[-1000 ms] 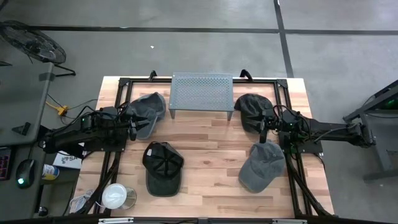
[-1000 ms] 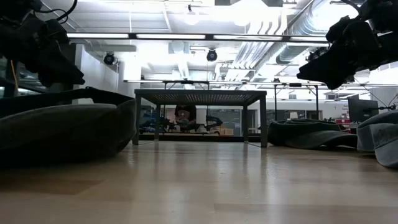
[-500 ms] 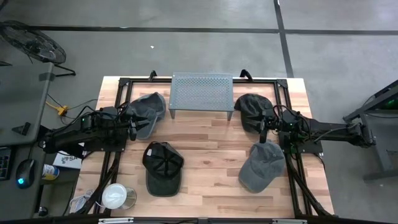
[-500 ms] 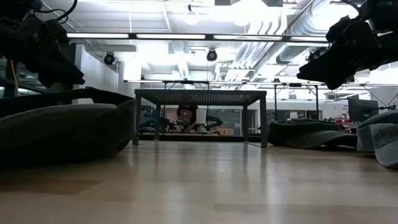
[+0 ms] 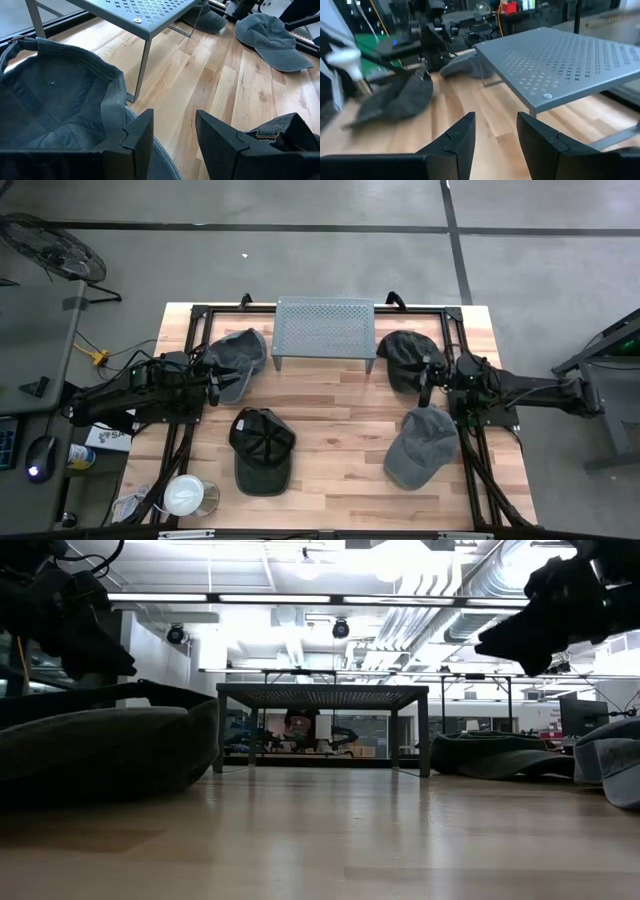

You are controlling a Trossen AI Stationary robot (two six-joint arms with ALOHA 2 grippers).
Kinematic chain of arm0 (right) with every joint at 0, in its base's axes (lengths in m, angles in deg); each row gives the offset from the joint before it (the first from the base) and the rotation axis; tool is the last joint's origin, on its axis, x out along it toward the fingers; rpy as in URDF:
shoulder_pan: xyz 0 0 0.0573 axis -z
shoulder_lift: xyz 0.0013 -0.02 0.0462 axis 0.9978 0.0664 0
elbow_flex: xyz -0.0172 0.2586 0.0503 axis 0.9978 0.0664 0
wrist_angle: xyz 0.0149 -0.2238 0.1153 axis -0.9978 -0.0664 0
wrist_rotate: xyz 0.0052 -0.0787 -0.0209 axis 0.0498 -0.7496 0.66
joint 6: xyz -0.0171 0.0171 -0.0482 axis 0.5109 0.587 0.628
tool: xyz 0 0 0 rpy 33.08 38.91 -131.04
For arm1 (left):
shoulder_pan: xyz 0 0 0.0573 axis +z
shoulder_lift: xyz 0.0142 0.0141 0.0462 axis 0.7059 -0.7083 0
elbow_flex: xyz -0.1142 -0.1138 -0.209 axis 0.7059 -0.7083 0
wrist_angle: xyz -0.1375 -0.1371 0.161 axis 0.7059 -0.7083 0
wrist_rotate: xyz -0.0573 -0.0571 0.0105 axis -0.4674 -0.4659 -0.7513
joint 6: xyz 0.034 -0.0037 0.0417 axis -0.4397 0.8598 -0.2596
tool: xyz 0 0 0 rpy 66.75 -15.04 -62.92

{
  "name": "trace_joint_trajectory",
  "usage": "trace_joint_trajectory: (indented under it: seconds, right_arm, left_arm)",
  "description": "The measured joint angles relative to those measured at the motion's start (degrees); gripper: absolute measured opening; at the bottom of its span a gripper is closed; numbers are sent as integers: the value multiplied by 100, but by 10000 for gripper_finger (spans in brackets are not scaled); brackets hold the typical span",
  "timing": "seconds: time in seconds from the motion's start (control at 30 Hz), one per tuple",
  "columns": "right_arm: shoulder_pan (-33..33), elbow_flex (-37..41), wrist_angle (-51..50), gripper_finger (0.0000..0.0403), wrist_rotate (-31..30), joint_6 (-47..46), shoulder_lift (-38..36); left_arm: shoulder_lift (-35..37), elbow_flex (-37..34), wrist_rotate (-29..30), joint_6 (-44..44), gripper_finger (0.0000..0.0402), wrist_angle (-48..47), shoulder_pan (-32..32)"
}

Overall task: Pick & Place hat
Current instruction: Put the right black cap on the shelf

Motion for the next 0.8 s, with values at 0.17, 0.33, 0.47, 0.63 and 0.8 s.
trace_joint_trajectory:
  seconds: [0.17,0.33,0.47,0.63,0.8]
  right_arm:
    - [372,-464,-429,138,20,-96,291]
    - [889,-1041,-690,138,21,-342,684]
    - [1386,-1592,-908,138,4,-280,1012]
    - [1900,-2294,-909,138,2,-281,1485]
    - [2179,-2984,-905,138,2,-410,1911]
  left_arm:
    - [0,-1,2,0,145,0,-1]
    - [1,-2,2,-1,145,0,-1]
    - [1,-1,2,0,145,0,0]
    - [1,0,0,0,145,0,-2]
    - [1,-1,1,0,145,0,1]
